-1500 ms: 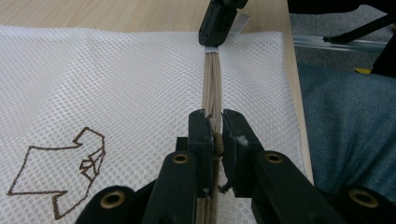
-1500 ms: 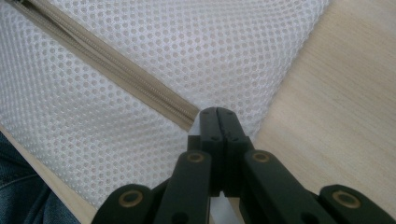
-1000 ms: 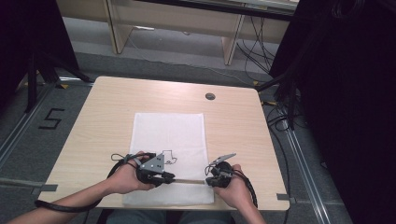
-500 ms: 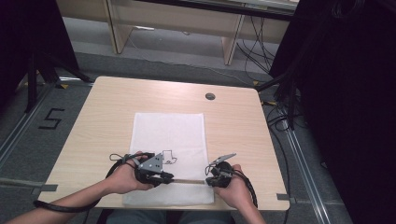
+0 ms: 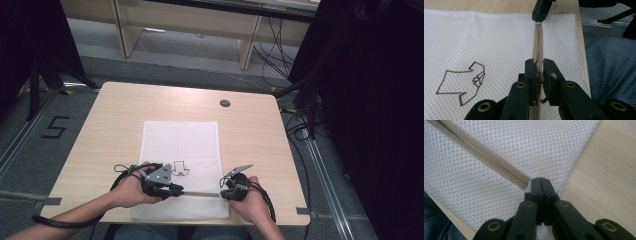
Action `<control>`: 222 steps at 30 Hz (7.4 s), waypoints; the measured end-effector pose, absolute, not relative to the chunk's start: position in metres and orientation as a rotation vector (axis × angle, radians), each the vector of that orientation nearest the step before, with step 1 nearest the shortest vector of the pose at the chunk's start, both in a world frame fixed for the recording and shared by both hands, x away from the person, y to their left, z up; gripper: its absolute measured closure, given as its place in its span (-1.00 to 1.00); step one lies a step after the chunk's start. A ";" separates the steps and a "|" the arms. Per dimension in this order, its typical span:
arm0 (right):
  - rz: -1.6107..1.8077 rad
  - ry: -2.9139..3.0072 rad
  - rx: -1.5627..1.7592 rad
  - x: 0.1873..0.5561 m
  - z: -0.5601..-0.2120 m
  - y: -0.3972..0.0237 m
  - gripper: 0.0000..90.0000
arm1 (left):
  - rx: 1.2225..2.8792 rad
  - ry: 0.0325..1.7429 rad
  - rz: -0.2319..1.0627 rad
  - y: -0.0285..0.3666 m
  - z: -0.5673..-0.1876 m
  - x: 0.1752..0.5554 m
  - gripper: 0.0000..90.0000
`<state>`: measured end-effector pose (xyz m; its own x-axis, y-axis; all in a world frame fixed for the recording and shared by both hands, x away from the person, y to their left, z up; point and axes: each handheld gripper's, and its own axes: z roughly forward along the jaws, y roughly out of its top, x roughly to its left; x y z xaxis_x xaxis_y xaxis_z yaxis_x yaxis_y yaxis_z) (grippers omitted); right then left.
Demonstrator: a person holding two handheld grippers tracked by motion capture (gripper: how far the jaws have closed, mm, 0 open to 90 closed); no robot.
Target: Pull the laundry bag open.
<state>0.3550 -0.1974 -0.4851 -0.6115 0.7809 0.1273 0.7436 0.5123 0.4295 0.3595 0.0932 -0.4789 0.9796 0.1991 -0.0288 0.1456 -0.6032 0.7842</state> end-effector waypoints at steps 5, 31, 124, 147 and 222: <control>0.692 2.660 1.344 0.355 -0.485 -0.197 1.00 | 2.227 0.240 0.078 0.094 -0.479 0.359 0.82; 0.723 2.667 1.308 0.356 -0.486 -0.199 1.00 | 2.238 0.243 0.094 0.106 -0.478 0.360 0.82; 0.715 2.664 1.328 0.355 -0.486 -0.199 1.00 | 2.207 0.352 0.084 0.144 -0.477 0.359 0.82; 0.729 2.660 1.307 0.356 -0.487 -0.200 1.00 | 2.209 0.405 0.056 0.151 -0.480 0.359 0.82; 0.708 2.675 1.266 0.353 -0.486 -0.196 1.00 | 2.388 0.810 0.075 0.233 -0.490 0.354 0.82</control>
<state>0.3533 -0.1956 -0.4862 -0.6499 0.7525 0.1066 0.7068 0.5468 0.4489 0.3542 0.2333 -0.4897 0.8111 0.5690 -0.1353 0.5345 -0.6273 0.5665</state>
